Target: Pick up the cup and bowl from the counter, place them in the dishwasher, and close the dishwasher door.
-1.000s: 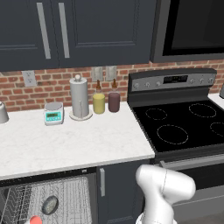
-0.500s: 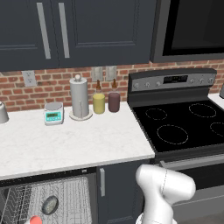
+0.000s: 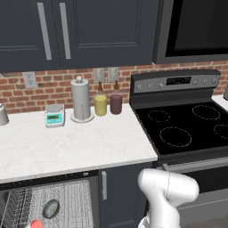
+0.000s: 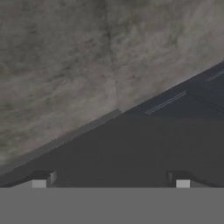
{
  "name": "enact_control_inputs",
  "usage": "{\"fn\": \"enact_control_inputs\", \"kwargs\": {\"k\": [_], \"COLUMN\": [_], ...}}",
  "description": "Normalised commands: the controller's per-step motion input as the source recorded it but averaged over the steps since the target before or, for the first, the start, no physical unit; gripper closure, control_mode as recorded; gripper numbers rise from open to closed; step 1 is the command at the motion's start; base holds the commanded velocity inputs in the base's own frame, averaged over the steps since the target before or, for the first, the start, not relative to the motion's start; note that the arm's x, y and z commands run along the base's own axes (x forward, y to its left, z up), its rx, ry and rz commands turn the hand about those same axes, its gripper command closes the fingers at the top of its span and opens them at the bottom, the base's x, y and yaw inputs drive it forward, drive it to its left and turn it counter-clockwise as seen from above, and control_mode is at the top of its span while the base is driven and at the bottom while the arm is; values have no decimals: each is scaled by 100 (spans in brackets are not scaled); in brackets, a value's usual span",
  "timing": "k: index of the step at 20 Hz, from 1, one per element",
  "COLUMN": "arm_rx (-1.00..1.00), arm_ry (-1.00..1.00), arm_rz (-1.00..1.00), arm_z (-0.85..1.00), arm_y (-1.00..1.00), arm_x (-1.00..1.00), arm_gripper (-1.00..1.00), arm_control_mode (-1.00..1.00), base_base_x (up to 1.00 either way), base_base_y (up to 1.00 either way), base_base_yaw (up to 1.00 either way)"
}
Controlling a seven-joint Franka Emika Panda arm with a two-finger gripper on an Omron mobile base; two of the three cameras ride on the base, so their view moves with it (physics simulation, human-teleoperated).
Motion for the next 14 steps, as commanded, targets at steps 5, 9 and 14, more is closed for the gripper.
{"fn": "enact_control_inputs", "kwargs": {"k": [5, 9, 14], "arm_rx": [0, 0, 0], "arm_ry": [-27, -34, -26], "arm_rz": [-5, -1, 0], "arm_z": [-94, -29, 0], "arm_y": [-53, -32, -10], "arm_x": [5, 12, 50], "arm_gripper": [-100, -100, -100], "arm_control_mode": [-100, -100, -100], "base_base_x": [0, 0, 0], "base_base_y": [0, 0, 0], "base_base_yaw": [0, 0, 0]}}
